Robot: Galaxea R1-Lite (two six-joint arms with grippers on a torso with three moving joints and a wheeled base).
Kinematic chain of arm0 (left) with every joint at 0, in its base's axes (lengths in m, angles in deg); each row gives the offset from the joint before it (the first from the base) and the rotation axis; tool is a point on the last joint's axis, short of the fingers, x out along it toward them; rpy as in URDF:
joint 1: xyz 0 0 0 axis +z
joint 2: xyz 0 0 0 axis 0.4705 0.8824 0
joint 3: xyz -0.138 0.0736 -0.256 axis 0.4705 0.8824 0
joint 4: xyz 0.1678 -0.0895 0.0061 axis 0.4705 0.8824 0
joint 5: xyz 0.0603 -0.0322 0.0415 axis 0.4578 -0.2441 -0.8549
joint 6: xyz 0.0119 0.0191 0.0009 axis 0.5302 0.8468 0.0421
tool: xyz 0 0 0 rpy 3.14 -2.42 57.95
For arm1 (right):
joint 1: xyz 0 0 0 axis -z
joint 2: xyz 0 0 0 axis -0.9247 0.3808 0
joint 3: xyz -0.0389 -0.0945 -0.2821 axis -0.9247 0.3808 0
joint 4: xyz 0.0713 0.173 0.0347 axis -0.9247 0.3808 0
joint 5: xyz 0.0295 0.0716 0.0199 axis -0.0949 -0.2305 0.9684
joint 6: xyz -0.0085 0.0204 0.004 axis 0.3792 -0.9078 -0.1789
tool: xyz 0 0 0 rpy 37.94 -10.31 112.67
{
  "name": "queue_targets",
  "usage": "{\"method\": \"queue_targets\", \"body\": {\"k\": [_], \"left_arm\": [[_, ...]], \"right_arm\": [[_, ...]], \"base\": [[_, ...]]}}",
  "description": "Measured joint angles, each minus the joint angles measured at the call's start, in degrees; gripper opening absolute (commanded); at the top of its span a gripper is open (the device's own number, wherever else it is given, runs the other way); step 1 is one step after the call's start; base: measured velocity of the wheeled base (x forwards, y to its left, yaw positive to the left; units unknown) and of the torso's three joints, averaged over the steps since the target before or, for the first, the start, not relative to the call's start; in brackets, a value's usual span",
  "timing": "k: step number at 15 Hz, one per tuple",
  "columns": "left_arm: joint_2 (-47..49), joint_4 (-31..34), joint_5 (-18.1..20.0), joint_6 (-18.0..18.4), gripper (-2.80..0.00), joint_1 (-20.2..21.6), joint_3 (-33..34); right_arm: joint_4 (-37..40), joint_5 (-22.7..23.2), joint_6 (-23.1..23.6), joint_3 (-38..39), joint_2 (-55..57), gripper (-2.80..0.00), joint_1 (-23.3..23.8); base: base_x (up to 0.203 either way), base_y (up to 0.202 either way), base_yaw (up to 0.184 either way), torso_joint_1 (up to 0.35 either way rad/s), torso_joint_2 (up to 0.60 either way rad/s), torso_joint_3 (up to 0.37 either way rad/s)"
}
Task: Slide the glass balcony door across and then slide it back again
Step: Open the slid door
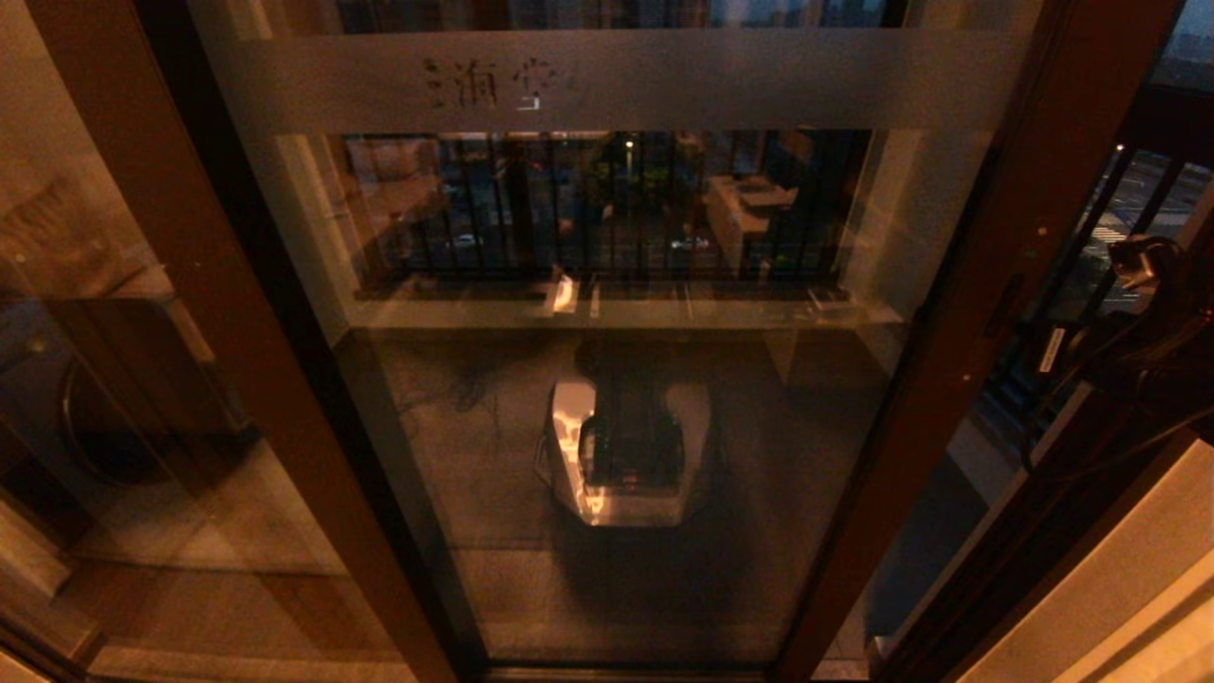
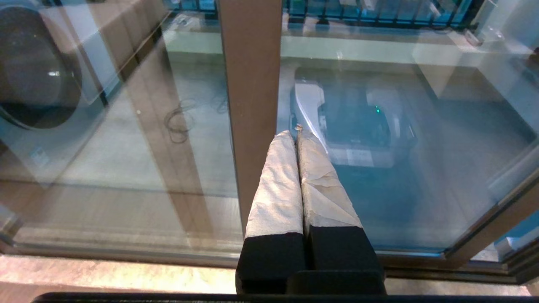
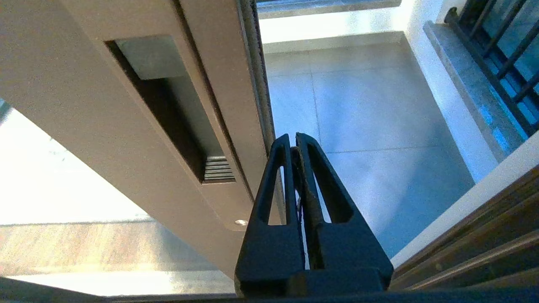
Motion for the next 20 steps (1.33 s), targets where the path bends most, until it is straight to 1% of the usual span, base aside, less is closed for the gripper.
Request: {"method": "queue_targets", "body": {"k": [3, 12, 15, 16, 18, 20], "left_arm": [[0.0, 0.0, 0.0, 0.0, -2.80, 0.0, 0.0], [0.0, 0.0, 0.0, 0.0, -2.80, 0.0, 0.0], [0.0, 0.0, 0.0, 0.0, -2.80, 0.0, 0.0], [0.0, 0.0, 0.0, 0.0, -2.80, 0.0, 0.0], [0.0, 0.0, 0.0, 0.0, -2.80, 0.0, 0.0], [0.0, 0.0, 0.0, 0.0, -2.80, 0.0, 0.0]], "right_arm": [[-0.3, -2.1, 0.0, 0.8, -0.1, -2.80, -2.0], [-1.1, -2.2, -0.1, 2.2, -1.0, -2.80, -5.2], [-1.1, -2.4, -0.1, 3.2, -1.5, -2.80, -7.0], [-1.1, -2.9, -0.2, 3.5, -1.7, -2.80, -7.7], [-1.2, -5.7, -0.2, 3.8, -1.9, -2.80, -9.2], [-2.1, -6.3, -0.1, 4.3, -1.9, -2.80, -10.3]], "base": [[0.000, 0.000, 0.000, 0.000, 0.00, 0.000], [0.000, 0.000, 0.000, 0.000, 0.00, 0.000], [0.000, 0.000, 0.000, 0.000, 0.00, 0.000], [0.000, 0.000, 0.000, 0.000, 0.00, 0.000], [0.000, 0.000, 0.000, 0.000, 0.00, 0.000], [0.000, 0.000, 0.000, 0.000, 0.00, 0.000]]}}
